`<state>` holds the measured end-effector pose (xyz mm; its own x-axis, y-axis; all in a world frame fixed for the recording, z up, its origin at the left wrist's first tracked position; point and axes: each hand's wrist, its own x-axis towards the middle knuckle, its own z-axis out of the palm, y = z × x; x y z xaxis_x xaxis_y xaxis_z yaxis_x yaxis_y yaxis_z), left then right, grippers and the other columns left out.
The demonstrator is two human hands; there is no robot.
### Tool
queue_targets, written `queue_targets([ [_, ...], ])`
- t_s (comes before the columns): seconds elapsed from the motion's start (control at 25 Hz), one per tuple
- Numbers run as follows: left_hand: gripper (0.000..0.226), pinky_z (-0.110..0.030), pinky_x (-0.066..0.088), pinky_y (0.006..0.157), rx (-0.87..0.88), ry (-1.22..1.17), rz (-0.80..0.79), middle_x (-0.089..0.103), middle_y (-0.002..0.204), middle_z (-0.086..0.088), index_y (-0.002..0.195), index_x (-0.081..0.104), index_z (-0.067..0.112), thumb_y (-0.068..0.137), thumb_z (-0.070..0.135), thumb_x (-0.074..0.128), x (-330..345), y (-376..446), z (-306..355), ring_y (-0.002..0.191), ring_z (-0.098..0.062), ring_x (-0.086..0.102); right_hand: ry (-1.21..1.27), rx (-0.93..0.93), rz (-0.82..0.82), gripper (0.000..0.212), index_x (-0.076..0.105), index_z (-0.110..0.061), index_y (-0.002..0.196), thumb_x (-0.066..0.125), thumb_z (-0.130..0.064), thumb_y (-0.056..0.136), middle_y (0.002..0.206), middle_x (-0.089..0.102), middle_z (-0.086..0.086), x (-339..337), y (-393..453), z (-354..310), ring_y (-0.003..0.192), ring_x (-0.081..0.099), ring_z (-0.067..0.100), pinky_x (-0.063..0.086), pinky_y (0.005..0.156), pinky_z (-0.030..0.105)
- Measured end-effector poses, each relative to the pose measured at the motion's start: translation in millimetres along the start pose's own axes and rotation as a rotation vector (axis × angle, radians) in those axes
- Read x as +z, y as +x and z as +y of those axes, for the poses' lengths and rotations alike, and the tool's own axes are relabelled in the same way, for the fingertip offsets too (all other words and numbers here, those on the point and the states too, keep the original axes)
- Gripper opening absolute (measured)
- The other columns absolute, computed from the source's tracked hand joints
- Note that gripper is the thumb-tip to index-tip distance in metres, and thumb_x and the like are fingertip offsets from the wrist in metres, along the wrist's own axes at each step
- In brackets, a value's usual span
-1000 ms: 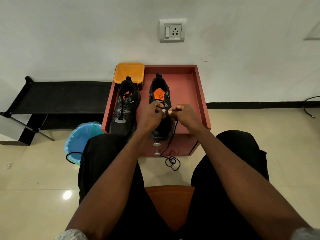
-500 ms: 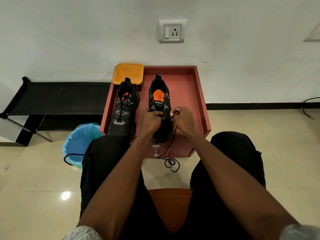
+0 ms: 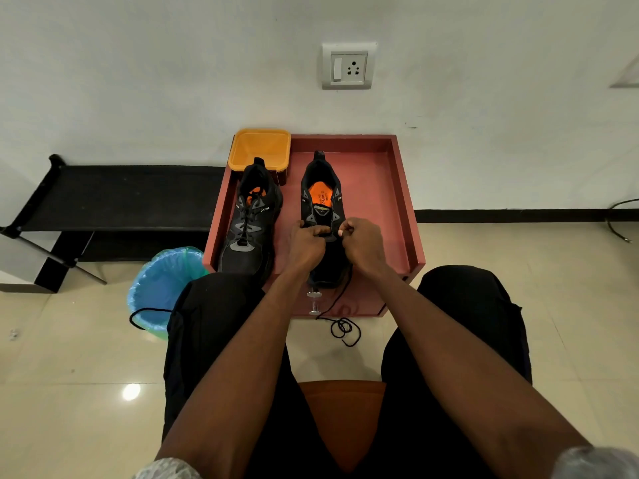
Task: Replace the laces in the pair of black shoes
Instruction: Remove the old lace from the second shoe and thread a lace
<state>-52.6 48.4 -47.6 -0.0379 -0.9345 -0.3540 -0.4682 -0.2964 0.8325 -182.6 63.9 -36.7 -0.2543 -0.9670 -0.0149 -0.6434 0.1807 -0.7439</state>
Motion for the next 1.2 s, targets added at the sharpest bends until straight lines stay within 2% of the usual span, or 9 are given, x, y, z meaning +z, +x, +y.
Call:
queue_targets([
  [0.2,0.04,-0.041,0.046,0.106,-0.001,-0.046,0.031,0.029,0.148,0.0,0.118,0.071,0.018,0.085,0.009,0.051,0.9,-2.1,5.4,0.131,-0.026,0.044,0.039,-0.069,-0.023,0.022,0.076,-0.004,0.085,0.055,0.004,0.085,0.086,0.072,0.013,1.8,3.2,0.6,0.078,0.066,0.024,0.05,0.065,0.03],
  [0.36,0.035,-0.035,0.028,0.117,-0.045,0.029,0.049,0.03,0.146,-0.002,0.127,0.066,0.025,0.095,0.022,0.051,1.1,-13.2,19.4,0.134,-0.026,0.034,0.085,-0.023,0.006,0.029,0.077,-0.007,0.099,0.054,0.003,0.086,0.1,0.074,0.01,3.8,10.7,2.6,0.09,0.067,0.021,0.054,0.078,0.029],
  [0.4,0.035,-0.019,0.029,0.11,-0.048,0.04,0.035,0.031,0.144,-0.003,0.13,0.063,0.02,0.099,0.018,0.048,0.2,-14.1,22.6,0.128,-0.021,0.037,0.092,-0.031,0.026,0.03,0.076,-0.009,0.101,0.053,0.002,0.086,0.1,0.074,0.008,4.1,11.1,2.7,0.087,0.066,0.018,0.055,0.076,0.028],
  [0.48,0.034,0.006,0.033,0.068,-0.025,0.044,0.006,0.043,0.121,0.002,0.133,0.06,0.008,0.103,0.01,0.044,1.7,-30.5,43.3,0.091,-0.003,0.043,0.08,-0.059,0.043,0.031,0.075,-0.01,0.102,0.051,0.001,0.087,0.096,0.073,0.006,3.4,10.4,1.2,0.082,0.064,0.015,0.053,0.071,0.025],
  [0.56,0.03,0.002,0.035,0.052,0.038,0.165,0.022,0.046,0.103,0.011,0.128,0.062,0.004,0.102,0.008,0.047,2.7,-32.7,50.0,0.072,0.004,0.031,0.06,-0.084,0.041,0.03,0.075,-0.01,0.101,0.05,0.001,0.087,0.093,0.073,0.008,2.5,8.1,-1.1,0.079,0.064,0.016,0.055,0.07,0.029],
  [0.64,0.023,-0.005,0.043,0.075,0.016,0.128,0.068,0.047,0.104,0.007,0.114,0.071,0.012,0.097,0.019,0.056,8.1,-5.4,20.0,0.087,-0.004,0.046,0.043,-0.1,0.038,0.026,0.074,-0.008,0.098,0.051,-0.001,0.088,0.089,0.073,0.009,1.4,6.3,-1.4,0.076,0.064,0.018,0.055,0.068,0.033],
  [0.76,0.013,-0.042,0.041,0.104,0.011,0.156,0.156,0.044,0.129,-0.007,0.086,0.074,0.025,0.086,0.032,0.063,8.8,-2.2,17.9,0.12,-0.025,0.045,0.045,-0.069,0.012,0.015,0.075,-0.006,0.088,0.061,-0.001,0.084,0.085,0.072,0.009,-0.4,7.2,0.0,0.075,0.065,0.021,0.055,0.068,0.036],
  [0.92,0.029,-0.04,0.051,0.084,0.057,0.099,0.225,0.058,0.107,-0.009,0.059,0.061,0.028,0.086,0.019,0.066,7.5,-2.4,15.3,0.098,-0.024,0.059,0.095,0.053,-0.06,0.015,0.074,-0.013,0.071,0.067,-0.007,0.083,0.075,0.072,0.005,-2.8,17.1,-0.4,0.066,0.063,0.016,0.053,0.062,0.033],
  [1.2,0.022,-0.039,0.055,0.066,0.088,-0.023,0.216,0.067,0.094,-0.014,0.071,0.061,0.015,0.092,0.011,0.056,3.5,-7.3,10.8,0.078,-0.025,0.064,0.032,0.094,0.002,0.027,0.064,-0.007,0.073,0.075,-0.032,0.079,0.071,0.064,0.005,4.3,18.2,-0.9,0.065,0.059,0.02,0.044,0.057,0.032],
])
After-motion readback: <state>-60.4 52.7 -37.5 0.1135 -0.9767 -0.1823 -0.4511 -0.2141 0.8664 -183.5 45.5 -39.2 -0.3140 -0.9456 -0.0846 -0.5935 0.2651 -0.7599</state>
